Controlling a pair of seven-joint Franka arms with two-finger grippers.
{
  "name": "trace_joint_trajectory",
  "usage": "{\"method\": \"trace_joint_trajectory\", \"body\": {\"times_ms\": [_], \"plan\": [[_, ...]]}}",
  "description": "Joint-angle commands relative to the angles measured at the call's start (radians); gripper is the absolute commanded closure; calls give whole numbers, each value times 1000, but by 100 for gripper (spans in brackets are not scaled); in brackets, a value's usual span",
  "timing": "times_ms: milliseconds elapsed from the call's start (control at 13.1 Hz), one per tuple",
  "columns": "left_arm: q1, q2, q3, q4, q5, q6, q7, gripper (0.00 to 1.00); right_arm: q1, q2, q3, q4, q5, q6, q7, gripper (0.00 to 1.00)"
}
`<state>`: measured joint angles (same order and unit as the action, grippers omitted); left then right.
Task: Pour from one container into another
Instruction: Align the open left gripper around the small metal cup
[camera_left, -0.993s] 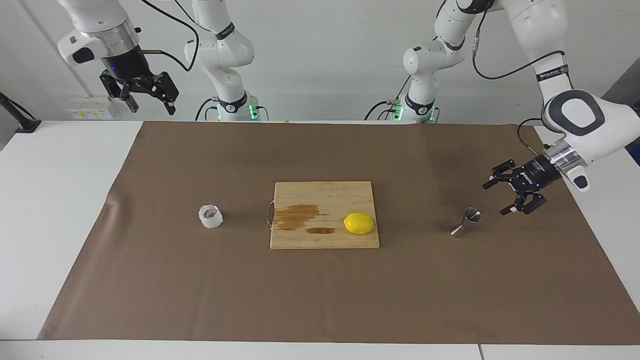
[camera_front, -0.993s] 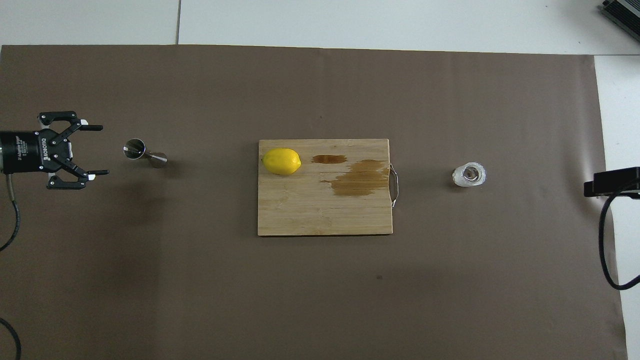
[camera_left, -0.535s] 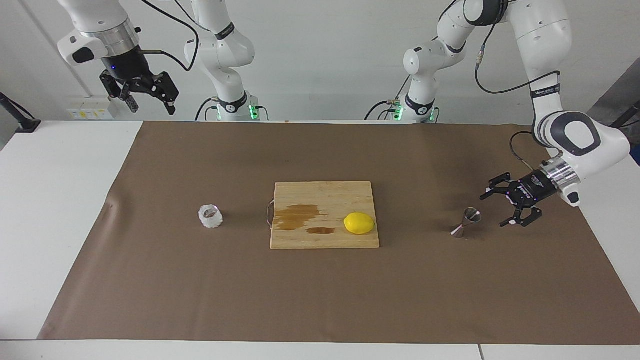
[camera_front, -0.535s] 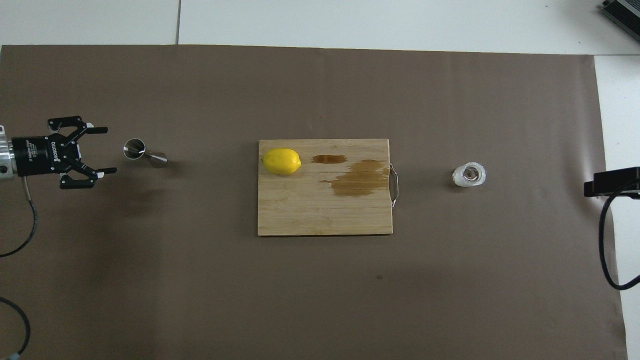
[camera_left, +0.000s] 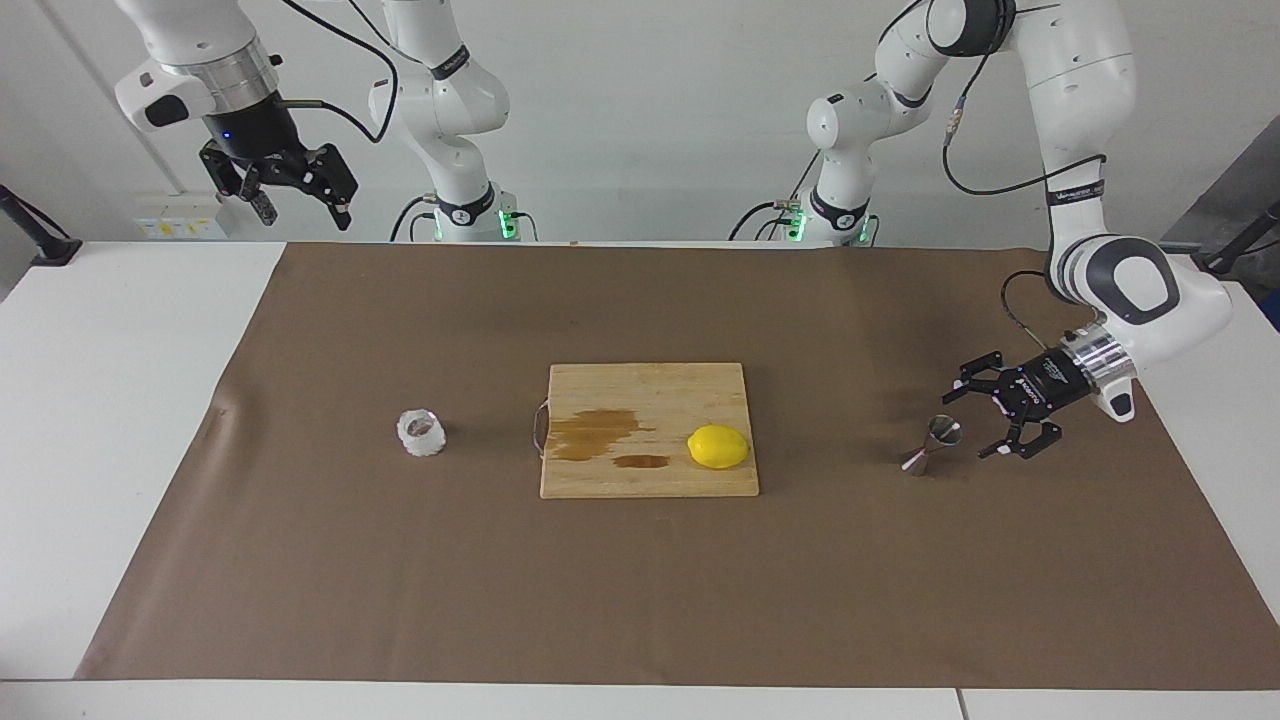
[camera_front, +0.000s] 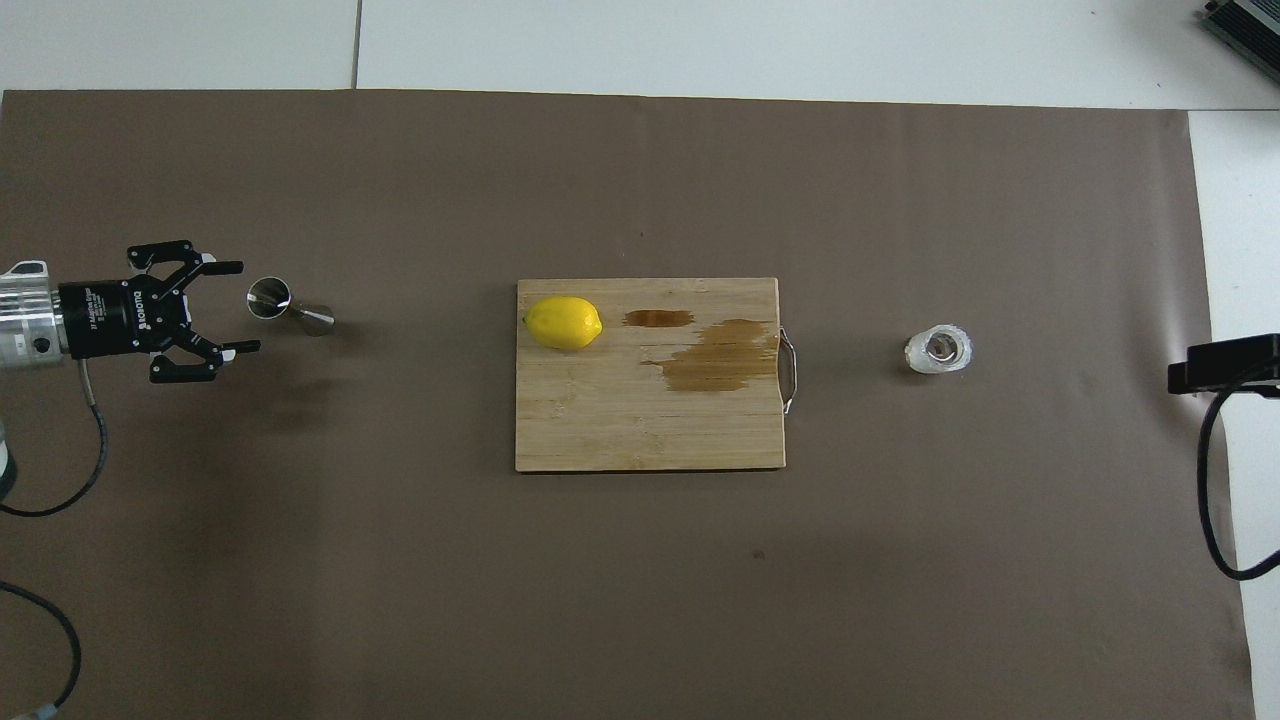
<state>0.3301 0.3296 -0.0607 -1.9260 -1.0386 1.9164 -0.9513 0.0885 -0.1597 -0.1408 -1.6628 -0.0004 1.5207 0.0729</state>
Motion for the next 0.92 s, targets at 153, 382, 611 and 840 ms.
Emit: {"method": "trace_joint_trajectory", "body": {"times_ms": [153,382,611,840], "plan": [[-19,-15,7,-31,-27,13,28,0,-4,-20,6,-18,-16,-8,11,0],[-33,-15,6,-31,-43,13,36,0,-4,-20,6,-18,-18,-8,11,0],[-34,-18,6,-39,-44,12,37,0,-4,-20,6,-18,-16,-8,11,0],[-34,-20,6,-45,-44,12,45,0,-4,-20,6,-18,-16,-8,11,0]]}}
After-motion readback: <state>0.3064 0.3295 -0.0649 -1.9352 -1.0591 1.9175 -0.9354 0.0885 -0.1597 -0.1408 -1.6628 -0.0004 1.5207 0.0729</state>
